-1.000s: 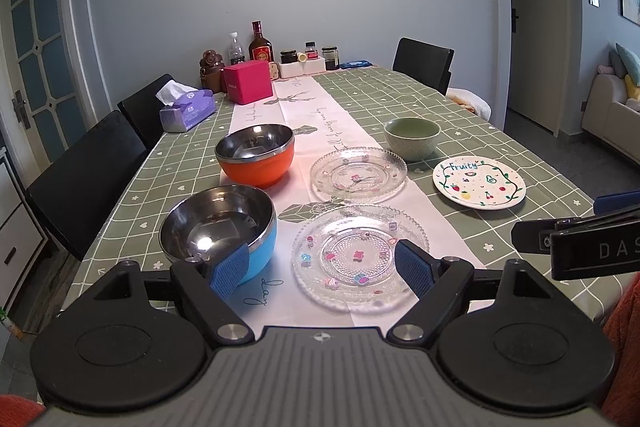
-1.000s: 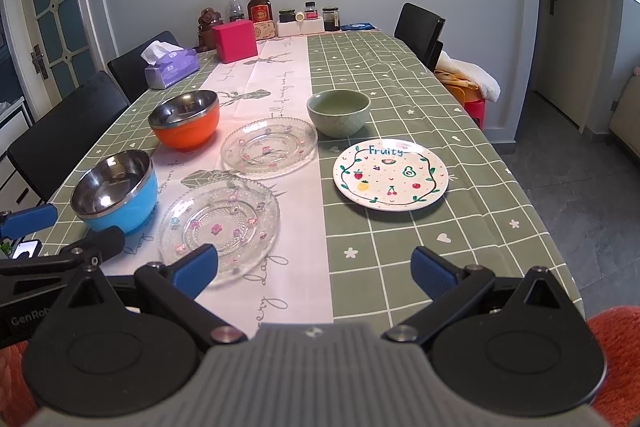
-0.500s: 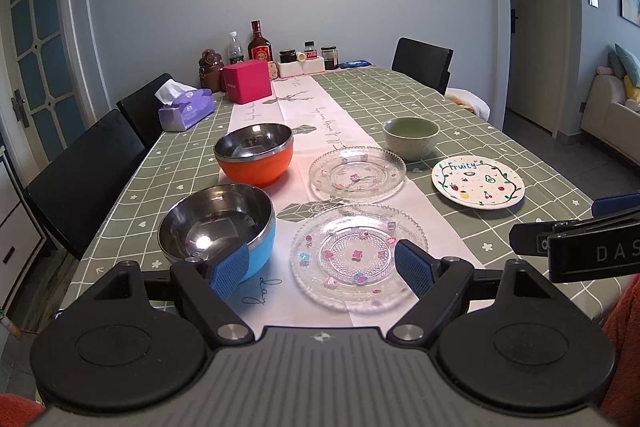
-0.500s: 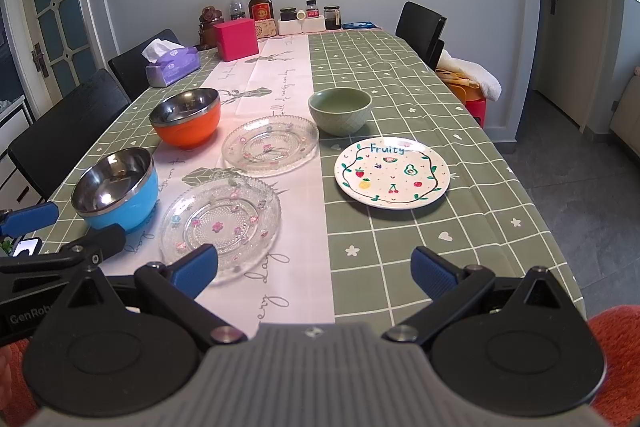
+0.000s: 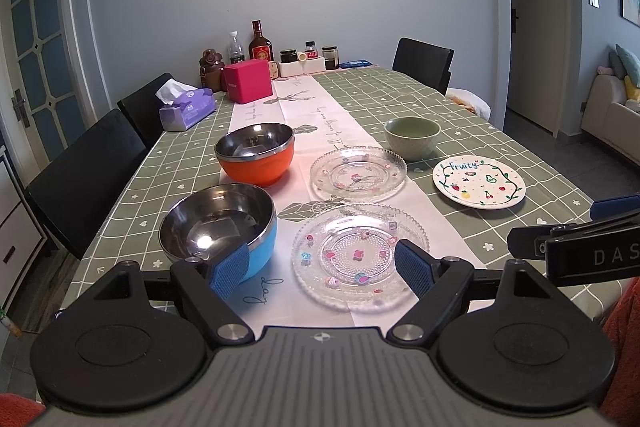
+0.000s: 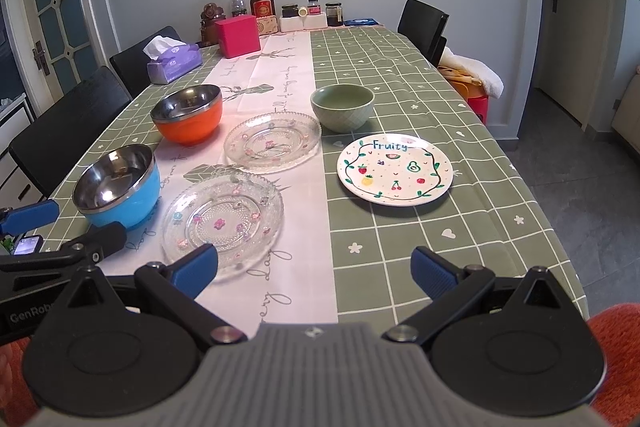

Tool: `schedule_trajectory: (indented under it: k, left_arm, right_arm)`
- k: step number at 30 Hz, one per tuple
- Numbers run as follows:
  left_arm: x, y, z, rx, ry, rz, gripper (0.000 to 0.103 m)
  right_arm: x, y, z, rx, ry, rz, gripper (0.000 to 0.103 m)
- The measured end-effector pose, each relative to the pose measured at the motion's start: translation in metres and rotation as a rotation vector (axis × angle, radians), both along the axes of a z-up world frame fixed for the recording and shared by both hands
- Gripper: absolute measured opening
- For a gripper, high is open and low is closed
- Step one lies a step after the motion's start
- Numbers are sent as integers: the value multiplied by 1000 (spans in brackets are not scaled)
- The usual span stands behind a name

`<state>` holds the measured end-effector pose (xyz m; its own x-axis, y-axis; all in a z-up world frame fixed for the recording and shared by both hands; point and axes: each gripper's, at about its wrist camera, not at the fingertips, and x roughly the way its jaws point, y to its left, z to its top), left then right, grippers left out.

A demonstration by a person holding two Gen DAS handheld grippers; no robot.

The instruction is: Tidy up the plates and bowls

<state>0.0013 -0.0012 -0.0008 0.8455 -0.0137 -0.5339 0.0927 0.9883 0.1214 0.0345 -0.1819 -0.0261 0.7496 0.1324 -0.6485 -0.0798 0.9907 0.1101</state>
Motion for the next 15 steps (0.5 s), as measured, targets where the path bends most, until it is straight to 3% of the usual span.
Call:
schedule_trajectory:
  k: [15]
  left_arm:
    - [-1, 2, -1, -7, 2, 2, 97]
  right_arm:
    - [1, 2, 0, -7, 6, 11, 100]
